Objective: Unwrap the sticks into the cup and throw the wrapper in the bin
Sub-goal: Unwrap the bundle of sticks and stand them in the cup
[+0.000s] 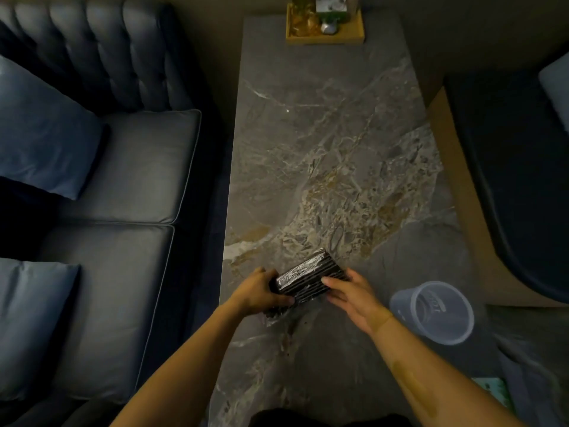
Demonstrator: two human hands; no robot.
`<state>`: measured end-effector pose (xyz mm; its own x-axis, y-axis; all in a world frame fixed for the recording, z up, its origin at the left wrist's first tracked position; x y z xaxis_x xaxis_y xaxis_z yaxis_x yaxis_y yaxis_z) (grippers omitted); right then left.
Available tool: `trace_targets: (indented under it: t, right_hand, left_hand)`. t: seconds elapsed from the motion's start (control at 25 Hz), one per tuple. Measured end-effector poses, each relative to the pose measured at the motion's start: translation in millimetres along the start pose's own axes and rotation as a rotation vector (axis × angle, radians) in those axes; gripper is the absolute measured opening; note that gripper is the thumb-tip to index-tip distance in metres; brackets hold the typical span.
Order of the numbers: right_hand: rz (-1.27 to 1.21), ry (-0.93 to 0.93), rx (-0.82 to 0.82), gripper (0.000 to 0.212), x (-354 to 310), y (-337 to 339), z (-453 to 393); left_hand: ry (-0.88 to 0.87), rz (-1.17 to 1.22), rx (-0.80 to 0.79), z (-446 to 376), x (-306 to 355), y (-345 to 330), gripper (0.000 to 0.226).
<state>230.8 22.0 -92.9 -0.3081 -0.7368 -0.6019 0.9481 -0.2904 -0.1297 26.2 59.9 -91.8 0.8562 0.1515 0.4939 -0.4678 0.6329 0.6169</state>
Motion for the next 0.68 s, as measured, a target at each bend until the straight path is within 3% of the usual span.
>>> trace_targets:
  t: [0.12, 0.44, 0.56, 0.68]
  right_hand:
    - [-0.154, 0.038, -0.061, 0.026, -11.3, -8.7, 25.1]
    - [-0.189, 0.167, -0.17, 0.041, -27.8, -1.2, 104.8]
    - [-0.164, 0.185, -0.209, 0.044, -22.7, 8.6, 127.1]
    - [-0.112, 0.242, -0.157, 0.042, -21.5, 25.1, 142.0]
  left_hand:
    - [0.011, 0.279, 0.002, 34.8, 15.4, -6.5, 0.048]
    - [-0.133, 0.912, -0.124, 105.4, 74.2, -12.8, 0.074]
    - [-0.173, 0.99, -0.095, 117.7, 94.9, -16.1, 0.055]
    - [-0.206, 1.02, 0.039, 128.5, 112.3, -25.7, 0.033]
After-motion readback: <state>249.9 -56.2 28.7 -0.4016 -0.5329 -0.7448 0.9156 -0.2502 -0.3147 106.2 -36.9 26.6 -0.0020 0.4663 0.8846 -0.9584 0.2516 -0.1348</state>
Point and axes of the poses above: each hand's wrist, its own z-axis away from the middle knuckle, its own y-axis out of the back of the hand, x = y × z, the point moved 8 cm from there along -z, towards the middle knuckle, and after that the axes turned 6 degrees about x, right-handed, at the moved point
